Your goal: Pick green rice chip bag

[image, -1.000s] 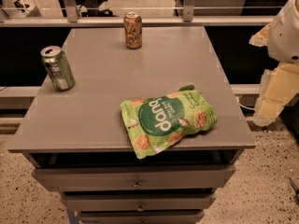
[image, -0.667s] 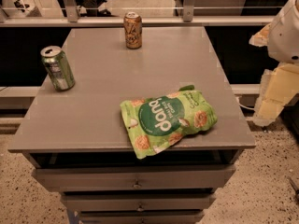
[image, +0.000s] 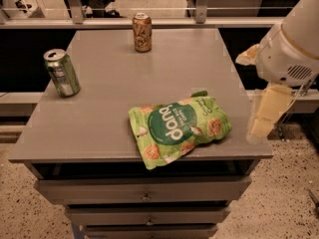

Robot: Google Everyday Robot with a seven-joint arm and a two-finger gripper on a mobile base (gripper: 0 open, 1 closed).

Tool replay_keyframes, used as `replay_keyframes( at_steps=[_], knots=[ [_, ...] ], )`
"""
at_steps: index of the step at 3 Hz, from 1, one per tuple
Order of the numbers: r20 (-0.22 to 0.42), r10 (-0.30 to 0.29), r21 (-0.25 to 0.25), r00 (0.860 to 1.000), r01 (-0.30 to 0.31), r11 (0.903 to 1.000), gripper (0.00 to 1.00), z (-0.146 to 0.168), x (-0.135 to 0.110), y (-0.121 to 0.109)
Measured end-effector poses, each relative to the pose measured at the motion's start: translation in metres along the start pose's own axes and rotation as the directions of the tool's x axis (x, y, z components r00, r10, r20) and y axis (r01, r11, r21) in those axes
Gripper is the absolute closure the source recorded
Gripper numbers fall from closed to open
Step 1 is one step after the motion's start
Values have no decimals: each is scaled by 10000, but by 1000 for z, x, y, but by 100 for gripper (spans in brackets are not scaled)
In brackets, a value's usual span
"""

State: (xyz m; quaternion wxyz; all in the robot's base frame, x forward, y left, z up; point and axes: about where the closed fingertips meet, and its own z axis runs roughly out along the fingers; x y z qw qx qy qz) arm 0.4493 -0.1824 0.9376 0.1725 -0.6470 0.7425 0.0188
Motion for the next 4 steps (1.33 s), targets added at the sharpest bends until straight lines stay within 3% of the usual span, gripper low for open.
replay_keyframes(
  at_steps=[2, 4],
  knots=[
    [1779, -1034, -611, 9786, 1158, 9914, 0, 66, -46, 6],
    [2850, -1125, -728, 9519, 1385, 9877, 0, 103, -76, 11]
  ],
)
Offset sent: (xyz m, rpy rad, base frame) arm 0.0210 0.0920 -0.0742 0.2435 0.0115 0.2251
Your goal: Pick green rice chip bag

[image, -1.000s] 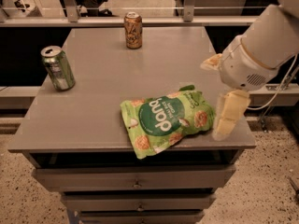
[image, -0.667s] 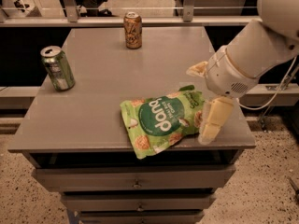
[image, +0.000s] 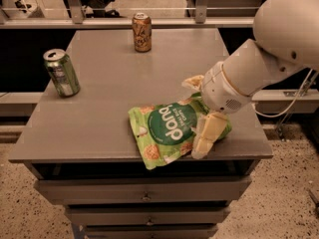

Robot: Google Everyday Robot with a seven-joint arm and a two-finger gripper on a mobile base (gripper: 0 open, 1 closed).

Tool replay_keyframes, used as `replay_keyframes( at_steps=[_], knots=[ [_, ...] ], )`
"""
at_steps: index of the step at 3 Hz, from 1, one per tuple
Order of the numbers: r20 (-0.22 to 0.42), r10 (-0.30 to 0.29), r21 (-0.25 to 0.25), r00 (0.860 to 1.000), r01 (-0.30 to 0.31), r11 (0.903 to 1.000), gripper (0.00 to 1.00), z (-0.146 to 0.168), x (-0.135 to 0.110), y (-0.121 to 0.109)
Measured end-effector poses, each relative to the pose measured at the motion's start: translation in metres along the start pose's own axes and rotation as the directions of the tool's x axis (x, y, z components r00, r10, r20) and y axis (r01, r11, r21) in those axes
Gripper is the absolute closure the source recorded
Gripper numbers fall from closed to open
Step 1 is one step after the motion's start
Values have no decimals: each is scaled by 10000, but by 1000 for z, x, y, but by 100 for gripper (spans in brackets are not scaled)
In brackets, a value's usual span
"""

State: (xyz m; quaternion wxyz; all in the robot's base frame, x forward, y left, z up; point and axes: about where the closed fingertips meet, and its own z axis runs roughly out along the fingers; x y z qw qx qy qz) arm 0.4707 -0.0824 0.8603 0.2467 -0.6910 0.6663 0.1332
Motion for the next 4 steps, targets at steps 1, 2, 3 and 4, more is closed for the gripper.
replay_keyframes(
  at_steps=[1, 2, 3, 4],
  knots=[
    [216, 90, -98, 9997, -87, 9999, 16, 17, -2, 2],
    [354, 154, -88, 9993, -151, 9998, 40, 24, -5, 1],
    [559, 200, 5, 9982, -201, 9998, 63, 21, -14, -5],
    [1132, 352, 264, 9930, -384, 9989, 87, 10, -29, -23]
  ],
)
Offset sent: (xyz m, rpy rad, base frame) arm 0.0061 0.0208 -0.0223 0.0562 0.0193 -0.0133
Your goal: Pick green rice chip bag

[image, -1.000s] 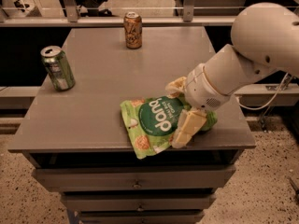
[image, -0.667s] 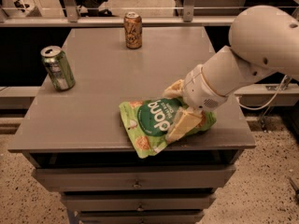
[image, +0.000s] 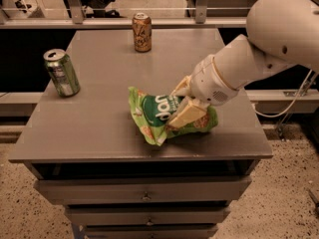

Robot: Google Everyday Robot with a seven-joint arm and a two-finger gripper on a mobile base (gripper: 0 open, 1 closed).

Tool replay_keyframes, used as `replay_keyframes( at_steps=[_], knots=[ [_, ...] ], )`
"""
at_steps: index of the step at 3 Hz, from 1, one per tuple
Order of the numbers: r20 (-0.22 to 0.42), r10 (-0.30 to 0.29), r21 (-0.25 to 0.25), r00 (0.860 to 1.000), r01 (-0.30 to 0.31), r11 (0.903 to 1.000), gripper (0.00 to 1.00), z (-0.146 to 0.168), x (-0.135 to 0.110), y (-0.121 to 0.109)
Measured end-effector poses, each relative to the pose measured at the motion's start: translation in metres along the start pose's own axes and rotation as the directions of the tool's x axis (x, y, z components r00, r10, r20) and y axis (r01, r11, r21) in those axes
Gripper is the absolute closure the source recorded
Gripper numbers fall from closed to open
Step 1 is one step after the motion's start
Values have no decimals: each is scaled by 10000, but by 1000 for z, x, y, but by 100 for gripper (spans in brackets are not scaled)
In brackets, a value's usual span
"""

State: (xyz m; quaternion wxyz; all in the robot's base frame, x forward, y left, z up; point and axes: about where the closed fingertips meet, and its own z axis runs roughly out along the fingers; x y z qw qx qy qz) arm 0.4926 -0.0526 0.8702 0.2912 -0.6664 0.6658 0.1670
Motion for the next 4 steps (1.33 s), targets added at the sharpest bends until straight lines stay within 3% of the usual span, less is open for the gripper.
replay_keyframes(
  at_steps=[1, 2, 3, 4],
  knots=[
    [1106, 142, 535, 9938, -202, 9984, 100, -19, -18, -33],
    [2493, 187, 1177, 9682, -495, 9918, 100, -47, -36, -71],
    [3690, 456, 1607, 9283, -1120, 9806, 100, -75, -39, -97],
    [3904, 464, 1643, 9195, -1192, 9792, 100, -80, -43, -100]
  ],
)
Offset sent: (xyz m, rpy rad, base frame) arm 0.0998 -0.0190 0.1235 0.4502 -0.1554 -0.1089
